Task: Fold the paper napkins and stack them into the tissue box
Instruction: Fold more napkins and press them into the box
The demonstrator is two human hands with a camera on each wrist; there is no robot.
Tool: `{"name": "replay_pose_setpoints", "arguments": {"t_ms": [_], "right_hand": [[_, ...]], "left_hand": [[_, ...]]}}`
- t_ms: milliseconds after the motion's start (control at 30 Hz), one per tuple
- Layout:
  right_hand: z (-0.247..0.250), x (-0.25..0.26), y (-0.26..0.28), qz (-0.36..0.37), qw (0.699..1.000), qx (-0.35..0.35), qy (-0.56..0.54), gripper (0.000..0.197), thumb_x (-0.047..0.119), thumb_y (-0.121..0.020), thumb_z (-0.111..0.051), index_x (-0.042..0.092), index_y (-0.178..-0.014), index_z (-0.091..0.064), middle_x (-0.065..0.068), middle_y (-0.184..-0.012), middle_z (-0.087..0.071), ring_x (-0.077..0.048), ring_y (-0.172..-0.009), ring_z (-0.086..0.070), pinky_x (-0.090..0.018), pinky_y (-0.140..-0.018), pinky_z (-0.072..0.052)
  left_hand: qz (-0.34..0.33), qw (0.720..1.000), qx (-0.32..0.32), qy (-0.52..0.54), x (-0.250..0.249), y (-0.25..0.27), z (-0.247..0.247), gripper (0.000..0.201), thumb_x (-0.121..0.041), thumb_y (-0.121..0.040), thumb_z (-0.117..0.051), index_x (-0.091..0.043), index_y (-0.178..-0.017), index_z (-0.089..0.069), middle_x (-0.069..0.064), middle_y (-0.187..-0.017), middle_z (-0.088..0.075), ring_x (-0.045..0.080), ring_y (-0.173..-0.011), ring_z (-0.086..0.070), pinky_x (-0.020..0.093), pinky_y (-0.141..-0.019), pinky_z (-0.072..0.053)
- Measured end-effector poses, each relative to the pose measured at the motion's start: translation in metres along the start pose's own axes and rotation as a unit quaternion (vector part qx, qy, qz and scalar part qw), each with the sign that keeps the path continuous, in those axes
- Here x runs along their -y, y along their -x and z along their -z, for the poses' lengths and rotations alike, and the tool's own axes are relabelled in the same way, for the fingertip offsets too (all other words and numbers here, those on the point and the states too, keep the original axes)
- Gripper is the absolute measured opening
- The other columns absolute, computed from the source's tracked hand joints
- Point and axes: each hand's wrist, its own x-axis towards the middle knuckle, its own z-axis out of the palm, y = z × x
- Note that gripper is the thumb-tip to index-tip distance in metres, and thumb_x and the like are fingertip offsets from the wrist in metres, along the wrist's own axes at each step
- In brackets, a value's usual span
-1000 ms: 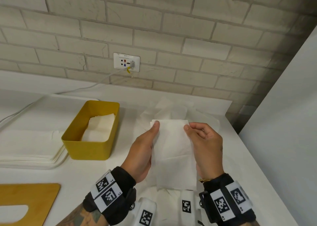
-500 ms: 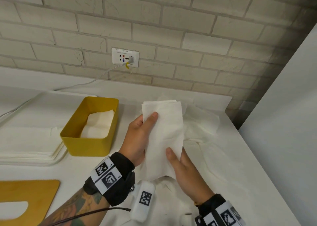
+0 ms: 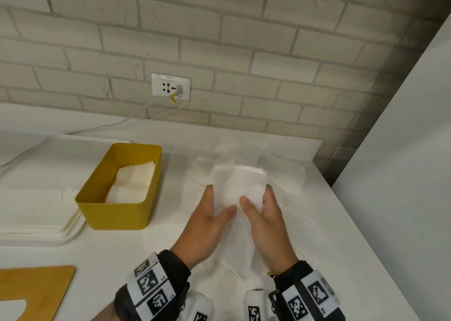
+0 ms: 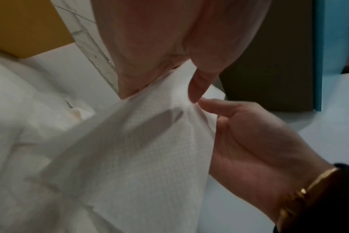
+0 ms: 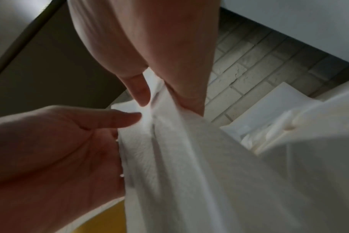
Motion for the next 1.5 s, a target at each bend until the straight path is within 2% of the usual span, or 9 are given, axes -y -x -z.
{"name": "replay_pose_setpoints", "arguments": {"t_ms": [100,533,767,933,1033,1133,1233,1400,1500], "right_hand": [[-0.005,-0.005,0.002,-0.022,0.999,0.008,0.031,0.033,0.012,-0.100,-0.056,0.038,-0.120,-0.058,0.011,-0.112,-0.072,-0.013,-0.107,-0.069,-0.044,-0.094,-0.057],[0.010,0.010,-0.002,0.008,0.999,0.042,0.017,0.042,0.002,-0.090,-0.071,0.026,-0.122,-0.058,0.009,-0.116,-0.070,-0.009,-0.106,-0.070,-0.038,-0.092,-0.058],[0.016,0.024,-0.001,0.002,0.996,0.089,-0.025,0.030,0.005,-0.093,-0.069,0.021,-0.118,-0.069,0.001,-0.111,-0.077,-0.018,-0.104,-0.073,-0.037,-0.090,-0.059],[0.006,0.016,0.007,-0.022,0.995,0.097,-0.003,0.024,0.031,-0.097,-0.066,0.025,-0.120,-0.066,0.002,-0.112,-0.076,-0.017,-0.104,-0.072,-0.042,-0.094,-0.058],[0.005,0.006,0.013,-0.025,0.999,0.047,0.002,0.027,0.045,-0.102,-0.054,0.020,-0.099,-0.065,-0.010,-0.102,-0.070,-0.024,-0.096,-0.069,-0.043,-0.092,-0.053],[0.009,-0.005,0.015,-0.010,0.999,0.001,0.046,0.019,0.034,-0.100,-0.063,0.021,-0.087,-0.067,-0.010,-0.090,-0.070,-0.026,-0.084,-0.065,-0.048,-0.086,-0.054],[0.012,-0.009,0.018,-0.012,0.999,-0.048,0.023,0.006,0.022,-0.092,-0.075,0.017,-0.090,-0.073,-0.003,-0.087,-0.075,-0.019,-0.085,-0.070,-0.034,-0.079,-0.057],[0.019,-0.017,0.035,-0.099,0.994,0.047,-0.010,0.018,0.019,-0.088,-0.079,0.017,-0.104,-0.071,-0.007,-0.088,-0.077,-0.022,-0.085,-0.074,-0.035,-0.083,-0.060],[0.031,-0.024,0.042,-0.127,0.988,0.077,0.035,0.010,0.012,-0.086,-0.080,0.010,-0.090,-0.071,-0.007,-0.073,-0.072,-0.020,-0.062,-0.065,-0.028,-0.063,-0.055]], "left_hand": [[0.017,1.000,-0.004,-0.025,0.004,-0.002,0.002,0.043,-0.007,-0.102,-0.053,-0.037,-0.133,-0.050,-0.014,-0.124,-0.067,0.005,-0.114,-0.065,0.027,-0.093,-0.056],[0.022,0.992,-0.043,0.118,-0.024,-0.005,0.008,0.025,-0.030,-0.105,-0.051,-0.023,-0.120,-0.070,0.000,-0.114,-0.077,0.018,-0.108,-0.073,0.040,-0.094,-0.058],[0.041,0.987,0.021,0.151,-0.031,-0.006,0.018,0.037,-0.035,-0.093,-0.064,-0.012,-0.122,-0.069,0.007,-0.118,-0.076,0.026,-0.111,-0.072,0.038,-0.095,-0.058],[0.097,0.981,0.008,0.165,-0.020,-0.004,0.013,0.039,-0.034,-0.095,-0.060,-0.010,-0.125,-0.067,0.009,-0.116,-0.076,0.028,-0.108,-0.073,0.039,-0.089,-0.059],[0.131,0.970,-0.025,0.206,-0.011,-0.001,0.012,0.032,-0.031,-0.100,-0.057,-0.009,-0.121,-0.068,0.011,-0.114,-0.077,0.029,-0.106,-0.074,0.042,-0.089,-0.058],[0.167,0.956,-0.041,0.237,-0.002,0.006,0.011,0.031,-0.030,-0.100,-0.058,-0.009,-0.121,-0.068,0.013,-0.115,-0.076,0.031,-0.104,-0.074,0.044,-0.090,-0.056],[0.190,0.946,-0.049,0.257,0.003,0.010,0.008,0.030,-0.027,-0.100,-0.058,-0.008,-0.121,-0.067,0.014,-0.114,-0.076,0.031,-0.102,-0.075,0.044,-0.088,-0.057],[0.204,0.938,-0.077,0.271,0.011,0.012,0.014,0.032,-0.029,-0.101,-0.056,-0.010,-0.125,-0.065,0.013,-0.116,-0.076,0.031,-0.101,-0.075,0.046,-0.087,-0.056],[0.209,0.934,-0.103,0.271,0.019,0.013,0.024,0.033,-0.030,-0.100,-0.058,-0.011,-0.125,-0.066,0.012,-0.118,-0.075,0.030,-0.103,-0.074,0.048,-0.094,-0.053]]}}
